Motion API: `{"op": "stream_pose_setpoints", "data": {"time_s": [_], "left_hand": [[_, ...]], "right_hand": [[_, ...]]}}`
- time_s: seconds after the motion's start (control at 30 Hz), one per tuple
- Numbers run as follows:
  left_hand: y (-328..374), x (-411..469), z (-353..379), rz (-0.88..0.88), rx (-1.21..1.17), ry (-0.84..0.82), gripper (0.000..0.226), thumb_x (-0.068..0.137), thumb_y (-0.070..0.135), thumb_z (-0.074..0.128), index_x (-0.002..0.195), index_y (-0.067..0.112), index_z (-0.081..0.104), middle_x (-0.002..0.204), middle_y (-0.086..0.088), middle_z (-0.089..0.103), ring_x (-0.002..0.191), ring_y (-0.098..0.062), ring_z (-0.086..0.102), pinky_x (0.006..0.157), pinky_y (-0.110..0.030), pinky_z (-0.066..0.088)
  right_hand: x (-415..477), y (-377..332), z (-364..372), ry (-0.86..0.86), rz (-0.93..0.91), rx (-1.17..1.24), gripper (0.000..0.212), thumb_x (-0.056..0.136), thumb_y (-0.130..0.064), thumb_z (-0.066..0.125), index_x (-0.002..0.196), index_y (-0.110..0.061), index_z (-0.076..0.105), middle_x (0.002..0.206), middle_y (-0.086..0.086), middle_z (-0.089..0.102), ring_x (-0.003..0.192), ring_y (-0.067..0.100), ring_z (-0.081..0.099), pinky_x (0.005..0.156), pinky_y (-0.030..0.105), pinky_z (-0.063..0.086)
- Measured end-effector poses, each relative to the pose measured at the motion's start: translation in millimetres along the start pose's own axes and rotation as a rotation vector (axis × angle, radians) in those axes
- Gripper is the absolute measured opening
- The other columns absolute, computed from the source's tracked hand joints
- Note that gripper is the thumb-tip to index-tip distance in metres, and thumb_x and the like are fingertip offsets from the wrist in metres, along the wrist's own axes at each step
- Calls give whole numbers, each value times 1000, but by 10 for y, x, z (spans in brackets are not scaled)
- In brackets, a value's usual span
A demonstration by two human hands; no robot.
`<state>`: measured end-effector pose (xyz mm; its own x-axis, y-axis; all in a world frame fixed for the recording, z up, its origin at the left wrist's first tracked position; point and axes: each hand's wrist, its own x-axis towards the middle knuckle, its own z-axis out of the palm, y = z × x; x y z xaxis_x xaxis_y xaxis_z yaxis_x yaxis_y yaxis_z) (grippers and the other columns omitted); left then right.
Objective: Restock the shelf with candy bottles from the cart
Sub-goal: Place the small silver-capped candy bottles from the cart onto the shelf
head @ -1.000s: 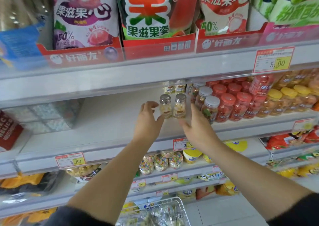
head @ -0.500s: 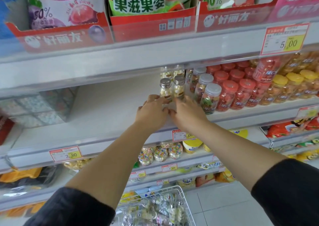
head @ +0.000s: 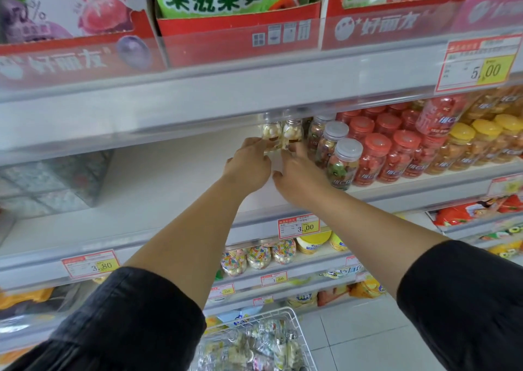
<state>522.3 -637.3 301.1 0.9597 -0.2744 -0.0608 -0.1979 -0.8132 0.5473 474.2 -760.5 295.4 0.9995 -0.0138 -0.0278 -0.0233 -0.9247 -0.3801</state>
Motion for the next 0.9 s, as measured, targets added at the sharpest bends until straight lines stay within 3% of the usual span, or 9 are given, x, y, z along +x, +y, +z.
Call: {"op": "stream_pose_setpoints", "data": {"time_s": [0.33,0.9], "left_hand": [[-10,41,41,25,3,19,54,95,12,37,145,32,45,154,1,33,133,-23,45,111,-45,36],[31,46,30,9,7,41,55,94,8,36,145,25,43,154,2,36,134,-24,44,111,-46,36]], "right_hand": [[64,27,-13,-27,19,48,52,98,-28,49,144,-6,36,154,9,9,121,35,52,90,40,44],[224,134,59,20,-40,108,51,91,-19,56,138,-4,42,146,15,22,120,34,50,98,41,47]]}}
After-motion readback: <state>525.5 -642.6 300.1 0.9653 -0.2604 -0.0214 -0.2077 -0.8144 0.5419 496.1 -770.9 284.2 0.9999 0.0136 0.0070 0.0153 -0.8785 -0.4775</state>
